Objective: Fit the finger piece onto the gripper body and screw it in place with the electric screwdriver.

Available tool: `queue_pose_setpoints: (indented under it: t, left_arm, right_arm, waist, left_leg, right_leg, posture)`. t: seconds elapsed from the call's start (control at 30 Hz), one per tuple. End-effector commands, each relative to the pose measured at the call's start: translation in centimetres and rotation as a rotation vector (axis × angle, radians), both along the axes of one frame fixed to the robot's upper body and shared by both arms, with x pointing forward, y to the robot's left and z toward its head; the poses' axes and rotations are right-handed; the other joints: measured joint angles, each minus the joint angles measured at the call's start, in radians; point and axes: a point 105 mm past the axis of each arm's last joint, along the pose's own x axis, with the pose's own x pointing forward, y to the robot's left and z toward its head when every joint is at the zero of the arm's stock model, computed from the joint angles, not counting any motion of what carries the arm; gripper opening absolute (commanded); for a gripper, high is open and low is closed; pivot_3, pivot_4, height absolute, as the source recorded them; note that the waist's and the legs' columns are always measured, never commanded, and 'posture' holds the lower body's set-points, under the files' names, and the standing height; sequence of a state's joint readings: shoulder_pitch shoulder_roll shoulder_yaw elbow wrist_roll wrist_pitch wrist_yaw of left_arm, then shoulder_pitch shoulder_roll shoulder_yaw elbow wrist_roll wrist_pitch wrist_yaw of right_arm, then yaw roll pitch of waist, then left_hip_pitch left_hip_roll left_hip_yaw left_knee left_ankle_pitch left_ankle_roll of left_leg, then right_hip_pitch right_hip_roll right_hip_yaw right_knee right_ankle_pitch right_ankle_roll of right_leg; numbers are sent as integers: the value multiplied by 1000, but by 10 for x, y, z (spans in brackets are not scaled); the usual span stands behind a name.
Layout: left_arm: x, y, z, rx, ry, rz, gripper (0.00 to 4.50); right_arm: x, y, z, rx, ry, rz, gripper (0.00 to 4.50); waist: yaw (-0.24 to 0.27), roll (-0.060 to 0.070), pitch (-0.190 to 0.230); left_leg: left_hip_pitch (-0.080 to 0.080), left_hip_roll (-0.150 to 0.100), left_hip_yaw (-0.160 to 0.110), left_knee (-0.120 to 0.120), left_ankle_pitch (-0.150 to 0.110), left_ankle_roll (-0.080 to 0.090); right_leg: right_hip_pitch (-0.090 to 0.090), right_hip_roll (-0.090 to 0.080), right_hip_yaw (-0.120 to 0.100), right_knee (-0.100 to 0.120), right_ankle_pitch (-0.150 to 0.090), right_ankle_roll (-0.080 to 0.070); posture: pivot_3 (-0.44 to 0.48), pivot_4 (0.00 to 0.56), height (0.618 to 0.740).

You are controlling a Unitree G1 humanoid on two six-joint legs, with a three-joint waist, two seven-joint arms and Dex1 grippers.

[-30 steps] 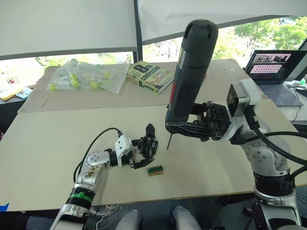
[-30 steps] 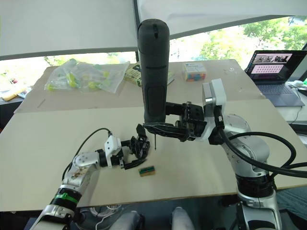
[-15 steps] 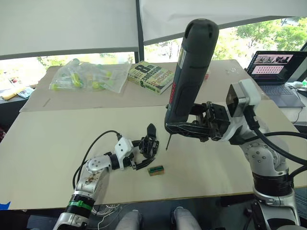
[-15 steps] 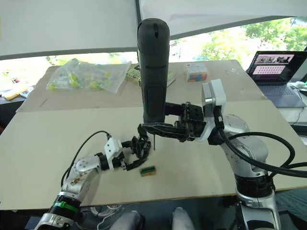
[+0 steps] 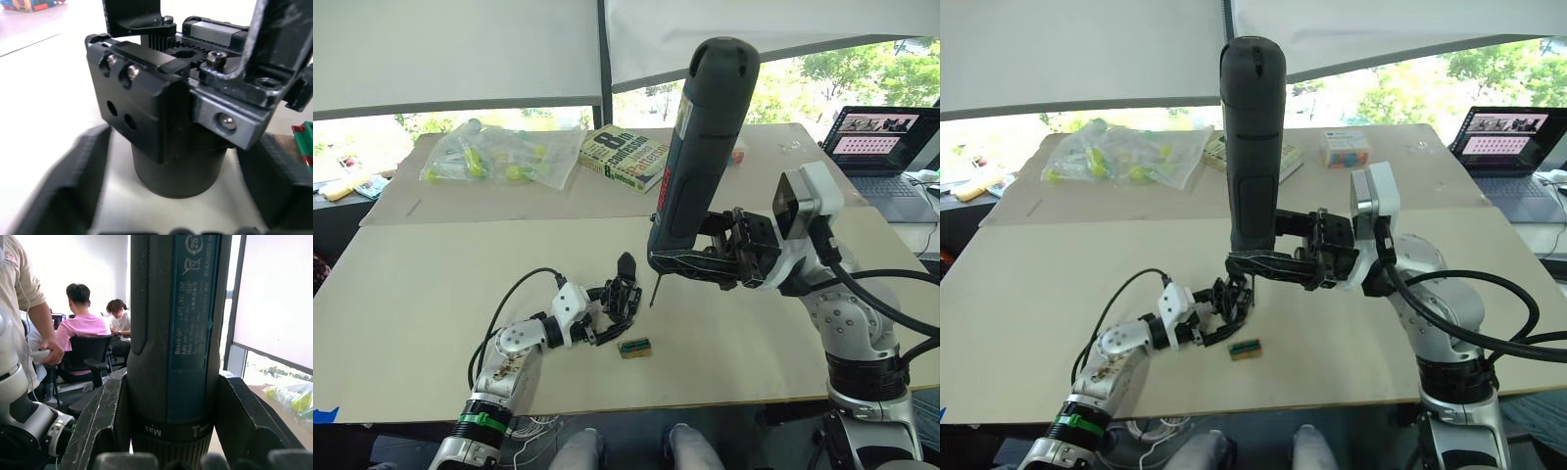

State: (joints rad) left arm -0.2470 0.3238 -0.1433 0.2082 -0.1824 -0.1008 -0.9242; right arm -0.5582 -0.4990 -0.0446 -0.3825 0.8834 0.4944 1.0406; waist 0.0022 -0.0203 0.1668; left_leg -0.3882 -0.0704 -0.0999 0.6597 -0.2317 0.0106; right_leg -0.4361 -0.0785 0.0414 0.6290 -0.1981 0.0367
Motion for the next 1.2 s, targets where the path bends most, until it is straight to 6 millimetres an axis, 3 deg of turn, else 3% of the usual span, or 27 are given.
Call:
queue_pose_setpoints:
  t: [0.03,0.17,0.37,0.5,0.77,1.2]
  left_arm:
    - [-4,-7,-6,13,27,-22,2323]
    - [-2,-5,-6,22,24,-6,2291]
    - [-1,-6,-5,31,20,-5,2291]
    - [-1,-6,-4,35,19,-10,2291]
    - [-1,-6,-4,39,26,-15,2291]
    - [-5,-6,-4,34,44,-9,2291]
  right_arm:
    - [-6,0,13,28,-63,15,1948]
    - [-6,0,15,30,-68,20,1948]
    - [-10,7,33,67,-79,70,1948]
    - [-9,21,50,98,-68,113,1948]
    - [1,54,60,89,-66,114,1948]
    - [16,67,32,-16,-76,57,1948]
  waist:
    - [0,0,0]
    - [1,0,0]
    - [1,0,0]
    - [2,0,0]
    - [4,0,0]
    - [3,0,0]
  left_leg:
    - [0,0,0,0,0,0]
    - [0,0,0,0,0,0]
    - [0,0,0,0,0,0]
    - [0,0,0,0,0,0]
    - [0,0,0,0,0,0]
    - [0,0,0,0,0,0]
  right_leg:
    - [0,0,0,0,0,0]
    - [0,0,0,0,0,0]
    - [0,0,0,0,0,0]
    - [0,0,0,1,0,0]
    - [-1,0,0,1,0,0]
    - [-1,0,0,1,0,0]
  posture:
    - [0,150,740]
    - [0,150,740]
    - [0,150,740]
    - [0,150,740]
    - [0,150,740]
    - [0,150,740]
